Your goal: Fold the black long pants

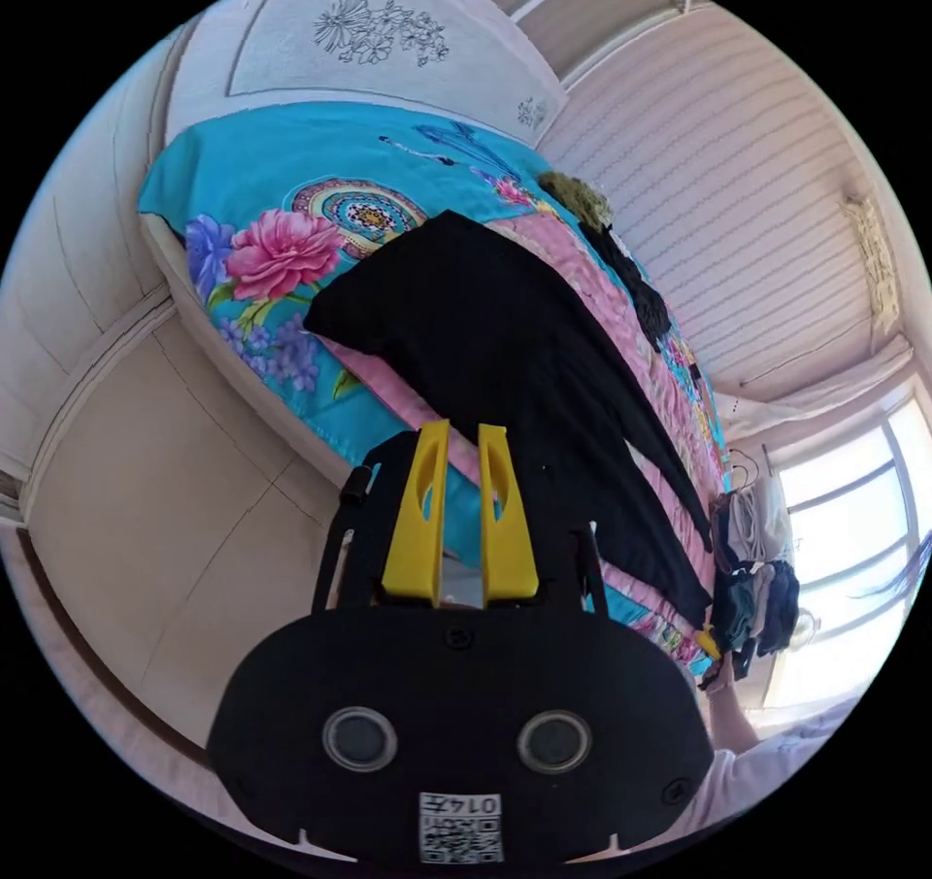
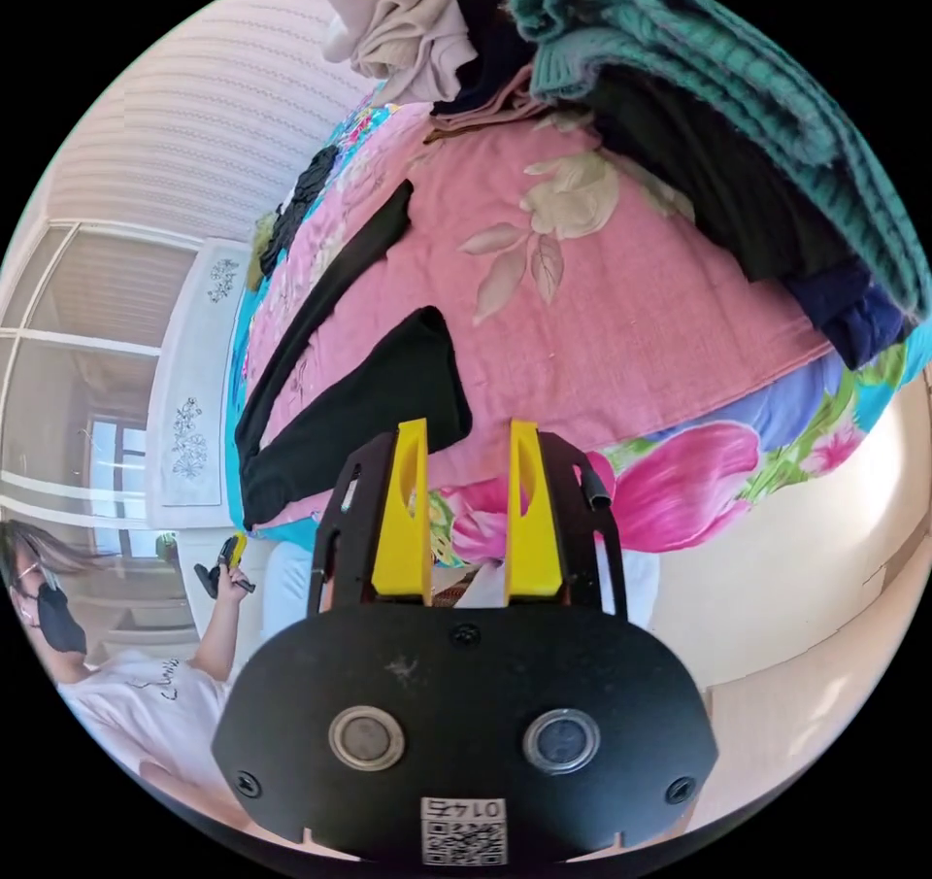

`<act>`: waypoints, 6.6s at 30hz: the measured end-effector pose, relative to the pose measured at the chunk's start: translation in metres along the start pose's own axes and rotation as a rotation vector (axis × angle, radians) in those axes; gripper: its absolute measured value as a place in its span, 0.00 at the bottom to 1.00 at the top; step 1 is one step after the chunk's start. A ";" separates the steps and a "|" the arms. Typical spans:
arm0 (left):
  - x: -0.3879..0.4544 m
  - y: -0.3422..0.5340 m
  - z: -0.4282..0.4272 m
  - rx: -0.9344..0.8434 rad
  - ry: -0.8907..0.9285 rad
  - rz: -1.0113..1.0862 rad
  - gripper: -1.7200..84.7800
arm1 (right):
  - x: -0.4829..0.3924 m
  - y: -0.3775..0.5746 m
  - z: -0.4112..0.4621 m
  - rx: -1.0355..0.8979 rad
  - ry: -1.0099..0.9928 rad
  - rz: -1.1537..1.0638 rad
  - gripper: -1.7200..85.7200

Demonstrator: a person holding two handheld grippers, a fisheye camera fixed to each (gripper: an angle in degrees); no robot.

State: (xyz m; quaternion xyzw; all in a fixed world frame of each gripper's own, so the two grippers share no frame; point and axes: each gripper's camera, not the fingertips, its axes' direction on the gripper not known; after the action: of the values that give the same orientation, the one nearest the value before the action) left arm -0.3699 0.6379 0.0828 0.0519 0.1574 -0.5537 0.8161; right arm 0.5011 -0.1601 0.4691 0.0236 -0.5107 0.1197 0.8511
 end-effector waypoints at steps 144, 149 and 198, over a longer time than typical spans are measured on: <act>0.412 0.080 0.122 -0.406 -0.234 1.083 0.02 | -0.472 0.069 0.465 -0.444 0.311 -0.906 0.03; 0.394 0.057 0.071 -0.369 -0.135 0.944 0.08 | -0.473 0.080 0.449 -0.284 0.247 -0.776 0.04; 0.077 -0.112 -0.027 -0.026 -0.398 0.285 0.06 | -0.801 0.183 0.795 -0.591 0.366 -1.215 0.03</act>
State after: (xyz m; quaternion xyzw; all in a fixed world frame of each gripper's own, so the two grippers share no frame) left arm -0.4526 0.5337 0.0427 -0.0469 -0.0083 -0.4303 0.9014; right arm -0.5878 -0.2556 0.1330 0.0520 -0.2666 -0.5190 0.8105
